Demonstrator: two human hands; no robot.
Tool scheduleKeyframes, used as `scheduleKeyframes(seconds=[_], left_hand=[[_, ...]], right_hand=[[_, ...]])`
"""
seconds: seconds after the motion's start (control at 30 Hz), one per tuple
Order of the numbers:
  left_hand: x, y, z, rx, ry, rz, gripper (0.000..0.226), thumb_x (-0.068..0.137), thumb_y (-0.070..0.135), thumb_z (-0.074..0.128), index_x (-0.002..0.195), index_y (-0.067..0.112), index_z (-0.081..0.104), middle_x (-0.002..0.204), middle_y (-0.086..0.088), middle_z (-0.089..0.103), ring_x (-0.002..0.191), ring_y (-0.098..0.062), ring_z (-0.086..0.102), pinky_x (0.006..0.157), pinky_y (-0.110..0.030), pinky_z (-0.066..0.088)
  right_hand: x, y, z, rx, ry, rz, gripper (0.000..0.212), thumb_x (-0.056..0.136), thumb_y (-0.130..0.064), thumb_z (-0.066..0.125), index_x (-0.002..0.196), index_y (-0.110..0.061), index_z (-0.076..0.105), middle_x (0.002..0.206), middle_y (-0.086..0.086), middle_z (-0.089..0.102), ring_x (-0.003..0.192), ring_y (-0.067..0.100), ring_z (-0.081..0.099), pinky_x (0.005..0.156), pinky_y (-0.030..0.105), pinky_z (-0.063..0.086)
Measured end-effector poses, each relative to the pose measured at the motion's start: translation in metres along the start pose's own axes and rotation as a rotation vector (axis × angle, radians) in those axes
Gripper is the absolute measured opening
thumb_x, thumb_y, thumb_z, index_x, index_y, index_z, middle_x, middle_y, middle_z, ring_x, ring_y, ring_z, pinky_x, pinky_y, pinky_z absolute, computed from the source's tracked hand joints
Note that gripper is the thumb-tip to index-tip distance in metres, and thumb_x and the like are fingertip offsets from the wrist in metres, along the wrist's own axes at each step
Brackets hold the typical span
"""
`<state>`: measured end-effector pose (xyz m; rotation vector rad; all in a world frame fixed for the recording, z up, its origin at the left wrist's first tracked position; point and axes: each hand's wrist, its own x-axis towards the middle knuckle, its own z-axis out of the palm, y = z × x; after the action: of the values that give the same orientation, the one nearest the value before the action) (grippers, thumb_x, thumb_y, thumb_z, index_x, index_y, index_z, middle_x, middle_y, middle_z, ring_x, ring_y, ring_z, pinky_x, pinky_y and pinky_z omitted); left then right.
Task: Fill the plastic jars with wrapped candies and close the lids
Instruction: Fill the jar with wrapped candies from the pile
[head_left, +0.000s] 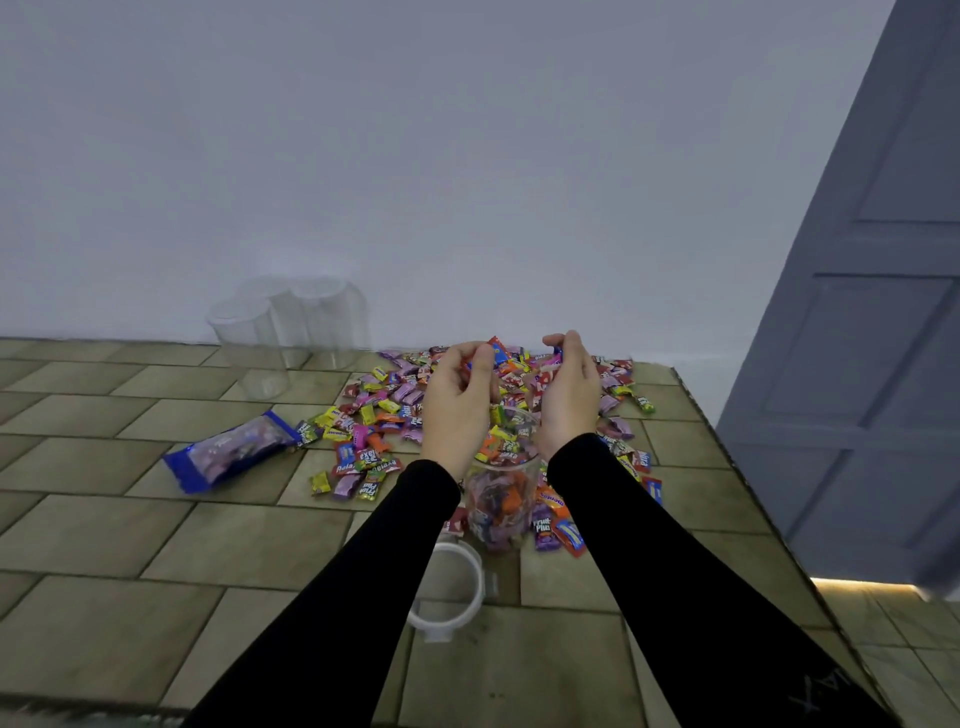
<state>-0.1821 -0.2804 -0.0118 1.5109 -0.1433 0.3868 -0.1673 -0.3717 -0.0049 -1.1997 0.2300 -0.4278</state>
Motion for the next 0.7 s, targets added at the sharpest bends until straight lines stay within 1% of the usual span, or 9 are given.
scheduleKeyframes(seconds=[0.13, 0.23, 0.33, 0.43, 0.47, 0.53, 0.57, 0.63, 0.7], left_hand=[[0.0005, -0.0009, -0.0025, 0.007, -0.032, -0.019, 0.018, 0.099, 0.025, 0.051, 0.089, 0.015, 0.062, 0.064, -0.001, 0.052, 0.056, -0.012, 0.044, 0.05, -0.024, 0.036], [-0.0005, -0.0024, -0.0035, -0.023, -0.058, -0.045, 0.02, 0.099, 0.021, 0.053, 0.082, 0.013, 0.062, 0.062, 0.0, 0.055, 0.055, -0.012, 0.047, 0.048, -0.023, 0.037], [-0.0007, -0.0034, -0.003, -0.051, -0.082, -0.068, 0.021, 0.096, 0.015, 0.055, 0.076, 0.014, 0.062, 0.061, 0.006, 0.061, 0.062, -0.016, 0.057, 0.049, -0.025, 0.043], [-0.0007, -0.0022, -0.0028, -0.069, -0.055, -0.068, 0.026, 0.093, 0.001, 0.051, 0.07, 0.012, 0.059, 0.062, 0.006, 0.055, 0.053, -0.003, 0.051, 0.05, -0.013, 0.039], [-0.0014, -0.0013, -0.0026, -0.082, -0.056, -0.075, 0.026, 0.09, -0.003, 0.049, 0.069, 0.009, 0.058, 0.063, 0.002, 0.053, 0.05, -0.002, 0.048, 0.048, -0.014, 0.038], [-0.0028, -0.0011, -0.0031, -0.126, -0.075, -0.081, 0.023, 0.083, -0.005, 0.046, 0.068, 0.006, 0.059, 0.068, -0.008, 0.056, 0.049, -0.007, 0.049, 0.045, -0.024, 0.037], [-0.0024, -0.0027, -0.0039, -0.143, -0.078, -0.075, 0.023, 0.079, -0.004, 0.045, 0.067, 0.006, 0.061, 0.067, -0.009, 0.059, 0.051, -0.01, 0.052, 0.047, -0.025, 0.037], [-0.001, -0.0049, -0.0046, -0.165, -0.058, -0.055, 0.027, 0.079, -0.008, 0.042, 0.066, 0.004, 0.062, 0.062, -0.007, 0.061, 0.057, -0.016, 0.06, 0.055, -0.026, 0.046], [-0.0006, -0.0046, -0.0044, -0.225, -0.015, -0.025, 0.029, 0.083, -0.012, 0.04, 0.069, 0.0, 0.061, 0.06, -0.007, 0.062, 0.061, -0.022, 0.064, 0.062, -0.026, 0.051]], right_hand=[[-0.0012, 0.0007, 0.0019, -0.047, -0.004, -0.024, 0.038, 0.101, -0.041, 0.038, 0.075, -0.025, 0.061, 0.075, -0.009, 0.05, 0.06, 0.006, 0.039, 0.054, 0.021, 0.034], [-0.0031, -0.0011, 0.002, -0.072, -0.008, -0.024, 0.038, 0.102, -0.039, 0.037, 0.077, -0.023, 0.061, 0.07, -0.006, 0.045, 0.048, 0.002, 0.036, 0.046, 0.017, 0.032], [-0.0026, 0.0014, 0.0022, -0.075, -0.002, -0.03, 0.039, 0.102, -0.039, 0.037, 0.077, -0.022, 0.061, 0.086, -0.008, 0.055, 0.07, 0.005, 0.047, 0.061, 0.023, 0.037], [-0.0038, 0.0001, 0.0013, -0.071, -0.001, -0.028, 0.039, 0.102, -0.039, 0.036, 0.08, -0.02, 0.061, 0.09, -0.011, 0.056, 0.081, 0.007, 0.049, 0.067, 0.024, 0.038], [-0.0039, -0.0003, 0.0004, -0.079, -0.006, -0.032, 0.039, 0.103, -0.038, 0.035, 0.083, -0.018, 0.061, 0.088, -0.012, 0.055, 0.079, 0.004, 0.049, 0.066, 0.022, 0.038], [-0.0049, -0.0019, 0.0004, -0.098, -0.011, -0.044, 0.039, 0.103, -0.039, 0.034, 0.085, -0.016, 0.061, 0.086, -0.012, 0.054, 0.072, 0.002, 0.047, 0.062, 0.02, 0.037], [-0.0052, -0.0019, 0.0003, -0.103, -0.013, -0.049, 0.039, 0.103, -0.039, 0.034, 0.084, -0.017, 0.061, 0.084, -0.012, 0.053, 0.069, 0.003, 0.046, 0.059, 0.02, 0.036], [-0.0048, -0.0002, 0.0005, -0.108, -0.017, -0.054, 0.039, 0.102, -0.04, 0.035, 0.081, -0.02, 0.061, 0.077, -0.011, 0.051, 0.058, 0.005, 0.04, 0.053, 0.02, 0.033], [-0.0051, 0.0003, 0.0014, -0.108, -0.013, -0.059, 0.038, 0.102, -0.04, 0.036, 0.08, -0.021, 0.061, 0.075, -0.01, 0.05, 0.055, 0.007, 0.036, 0.053, 0.023, 0.031]])
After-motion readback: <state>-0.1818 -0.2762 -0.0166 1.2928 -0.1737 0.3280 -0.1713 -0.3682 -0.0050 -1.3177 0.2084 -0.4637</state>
